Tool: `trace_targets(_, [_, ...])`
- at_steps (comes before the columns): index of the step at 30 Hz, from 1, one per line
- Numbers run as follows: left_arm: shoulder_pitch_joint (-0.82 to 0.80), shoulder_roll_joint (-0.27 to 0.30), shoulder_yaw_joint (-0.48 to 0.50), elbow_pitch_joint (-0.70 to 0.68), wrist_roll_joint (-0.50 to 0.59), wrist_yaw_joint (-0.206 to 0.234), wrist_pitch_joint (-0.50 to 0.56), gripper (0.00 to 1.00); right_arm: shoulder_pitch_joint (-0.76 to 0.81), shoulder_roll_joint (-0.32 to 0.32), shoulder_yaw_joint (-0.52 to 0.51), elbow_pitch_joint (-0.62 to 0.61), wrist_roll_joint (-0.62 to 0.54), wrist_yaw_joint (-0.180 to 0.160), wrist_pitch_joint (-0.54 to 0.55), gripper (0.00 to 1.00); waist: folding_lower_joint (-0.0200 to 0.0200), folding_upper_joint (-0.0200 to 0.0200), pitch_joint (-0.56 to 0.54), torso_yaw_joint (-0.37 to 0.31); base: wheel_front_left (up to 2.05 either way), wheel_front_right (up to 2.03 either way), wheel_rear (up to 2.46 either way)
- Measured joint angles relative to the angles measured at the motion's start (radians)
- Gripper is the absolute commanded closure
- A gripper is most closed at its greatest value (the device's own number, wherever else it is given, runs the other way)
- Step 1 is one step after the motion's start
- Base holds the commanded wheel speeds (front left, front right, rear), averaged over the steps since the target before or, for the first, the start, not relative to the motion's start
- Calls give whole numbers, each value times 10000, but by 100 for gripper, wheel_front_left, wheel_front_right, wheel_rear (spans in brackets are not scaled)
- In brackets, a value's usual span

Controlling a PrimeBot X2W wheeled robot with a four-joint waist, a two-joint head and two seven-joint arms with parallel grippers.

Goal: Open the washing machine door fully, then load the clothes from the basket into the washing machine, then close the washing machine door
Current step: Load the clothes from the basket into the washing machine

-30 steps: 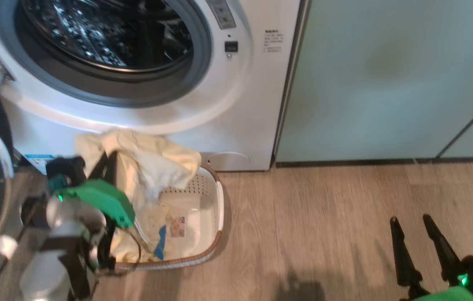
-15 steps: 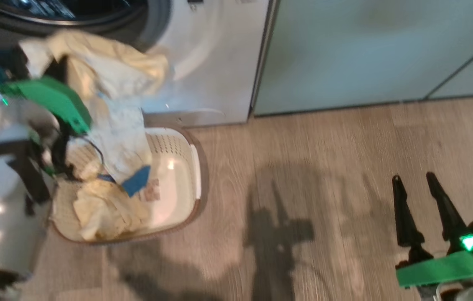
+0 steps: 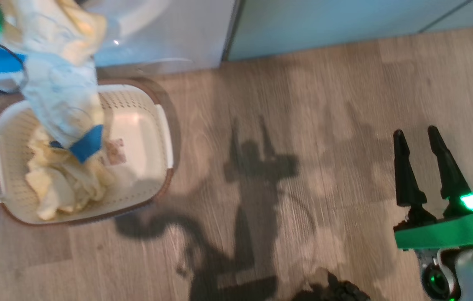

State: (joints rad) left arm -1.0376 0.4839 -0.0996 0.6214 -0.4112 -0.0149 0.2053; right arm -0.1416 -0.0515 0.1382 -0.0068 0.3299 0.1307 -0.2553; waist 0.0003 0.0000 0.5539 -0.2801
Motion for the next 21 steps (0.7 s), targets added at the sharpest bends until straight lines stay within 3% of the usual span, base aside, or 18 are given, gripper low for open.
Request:
trace_targets(12, [-2208, 1390, -56, 157, 591, -92, 828, 100, -729, 12, 570, -44, 640, 0, 0, 0, 0, 0, 1391, -914, 0, 0, 0])
trace_targets(21, [-4074, 2366, -428, -188, 1827, 77, -934, 100, -937, 23, 905, -50, 1041, 0, 0, 0, -2, 0, 2003, -1725, 0, 0, 0])
